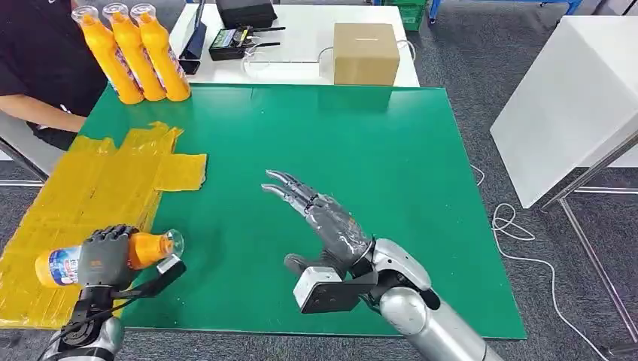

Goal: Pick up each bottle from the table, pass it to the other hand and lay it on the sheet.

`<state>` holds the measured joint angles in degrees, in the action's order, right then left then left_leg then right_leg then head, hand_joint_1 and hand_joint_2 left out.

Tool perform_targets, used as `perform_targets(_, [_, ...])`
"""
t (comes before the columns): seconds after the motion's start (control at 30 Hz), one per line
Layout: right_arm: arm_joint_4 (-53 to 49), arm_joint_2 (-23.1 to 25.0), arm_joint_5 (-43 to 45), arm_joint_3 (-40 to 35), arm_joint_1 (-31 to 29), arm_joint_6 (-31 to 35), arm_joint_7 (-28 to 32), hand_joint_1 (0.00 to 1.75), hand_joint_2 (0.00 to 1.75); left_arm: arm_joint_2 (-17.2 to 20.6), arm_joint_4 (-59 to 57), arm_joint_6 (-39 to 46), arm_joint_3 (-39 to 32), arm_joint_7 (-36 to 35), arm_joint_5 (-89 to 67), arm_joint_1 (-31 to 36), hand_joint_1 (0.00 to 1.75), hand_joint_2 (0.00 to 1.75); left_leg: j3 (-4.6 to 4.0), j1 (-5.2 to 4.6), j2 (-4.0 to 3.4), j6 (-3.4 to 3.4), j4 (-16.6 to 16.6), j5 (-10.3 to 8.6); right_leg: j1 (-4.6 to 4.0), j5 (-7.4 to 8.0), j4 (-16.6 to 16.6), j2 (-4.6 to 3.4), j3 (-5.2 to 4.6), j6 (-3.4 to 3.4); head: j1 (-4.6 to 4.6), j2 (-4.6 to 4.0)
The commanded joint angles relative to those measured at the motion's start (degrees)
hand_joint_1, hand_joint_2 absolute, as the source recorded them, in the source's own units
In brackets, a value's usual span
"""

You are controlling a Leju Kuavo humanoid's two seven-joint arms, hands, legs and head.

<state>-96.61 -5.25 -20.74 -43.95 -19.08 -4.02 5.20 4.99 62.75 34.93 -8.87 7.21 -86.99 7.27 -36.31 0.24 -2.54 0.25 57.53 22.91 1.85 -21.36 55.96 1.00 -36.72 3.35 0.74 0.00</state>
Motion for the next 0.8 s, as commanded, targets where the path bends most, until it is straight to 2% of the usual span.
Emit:
perform_targets(0.03, [0.86, -2.33, 0.62, -2.04, -3.18, -0.57, -0.37, 0.0, 0.0, 3.14, -12.09, 0.2, 2.94, -0.67, -0.56, 4.27, 1.75, 1.75, 0.17, 0.03, 0.13, -0.02, -0.03, 0.04, -0.02, -0.04, -0.01, -0.01, 0.16, -0.13, 0.0, 0.0])
perform_targets(0.17, [0.85, -2.43, 0.67, -2.38, -3.3, -0.63, -0.37, 0.0, 0.0, 3.9, -14.91, -0.68, 3.19, -1.74, -1.59, 5.51, 1.75, 1.75, 0.39, 0.12, 0.23, -0.05, 0.01, 0.15, -0.1, -0.13, 0.01, -0.06, 0.37, -0.26, 0.0, 0.0])
perform_targets(0.2, [0.86, -2.49, 0.71, -2.43, -3.26, -0.63, -0.39, 0.0, 0.0, 3.97, -16.07, -0.04, 3.26, -2.24, -2.03, 6.0, 0.0, 1.75, 0.32, 0.09, 0.2, -0.04, -0.02, 0.11, -0.07, -0.09, 0.0, -0.04, 0.31, -0.22, 0.02, 0.0])
perform_targets(0.27, [0.86, -2.54, 0.74, -2.4, -3.07, -0.63, -0.43, 0.0, 0.0, 3.89, -16.73, -0.49, 3.07, -2.28, -1.65, 6.37, 0.0, 1.75, 0.34, 0.1, 0.19, -0.04, -0.01, 0.11, -0.09, -0.08, -0.01, -0.07, 0.33, -0.22, 0.0, 0.0])
perform_targets(0.3, [0.97, -2.54, 0.74, -2.41, -3.09, -0.65, -0.43, 0.0, 0.0, 3.9, -16.56, -0.49, 3.16, -2.53, -1.86, 6.3, 0.0, 0.0, 0.23, 0.06, 0.16, -0.03, -0.04, 0.04, -0.06, -0.05, -0.01, -0.02, 0.23, -0.15, 0.02, 0.0])
perform_targets(0.33, [1.04, -2.53, 0.76, -2.41, -3.09, -0.66, -0.44, 0.0, 0.0, 3.9, -16.2, -0.19, 3.14, -2.28, -1.64, 6.06, 0.0, 0.0, 0.34, 0.1, 0.2, -0.05, -0.01, 0.09, -0.09, -0.08, -0.01, -0.06, 0.34, -0.22, 0.02, 0.0])
perform_targets(0.37, [1.14, -2.52, 0.76, -2.44, -3.11, -0.68, -0.44, 0.0, 1.75, 4.07, -15.49, -0.01, 3.36, -2.47, -1.94, 5.63, 0.0, 0.0, 0.25, 0.05, 0.16, -0.05, -0.03, 0.03, -0.04, -0.04, -0.01, -0.04, 0.25, -0.15, 0.0, 0.0])
perform_targets(0.63, [1.29, -2.82, 0.85, -1.99, -2.44, -0.6, -0.54, 0.0, 1.75, 4.95, -8.68, 3.82, 5.28, -4.8, -3.01, 1.88, 0.0, 0.0, 0.51, 0.14, 0.2, -0.06, 0.01, 0.14, -0.12, -0.13, -0.02, -0.13, 0.54, -0.26, 0.02, 0.0])
perform_targets(0.8, [1.28, -3.3, 0.78, -1.6, -1.66, -0.4, -0.55, 0.0, 1.75, 7.3, 3.43, 5.07, 9.73, -9.65, -3.01, -2.56, 0.0, 0.0, 0.31, 0.12, 0.13, -0.06, 0.03, 0.08, -0.1, -0.08, -0.01, -0.1, 0.34, -0.17, 0.0, 0.0])
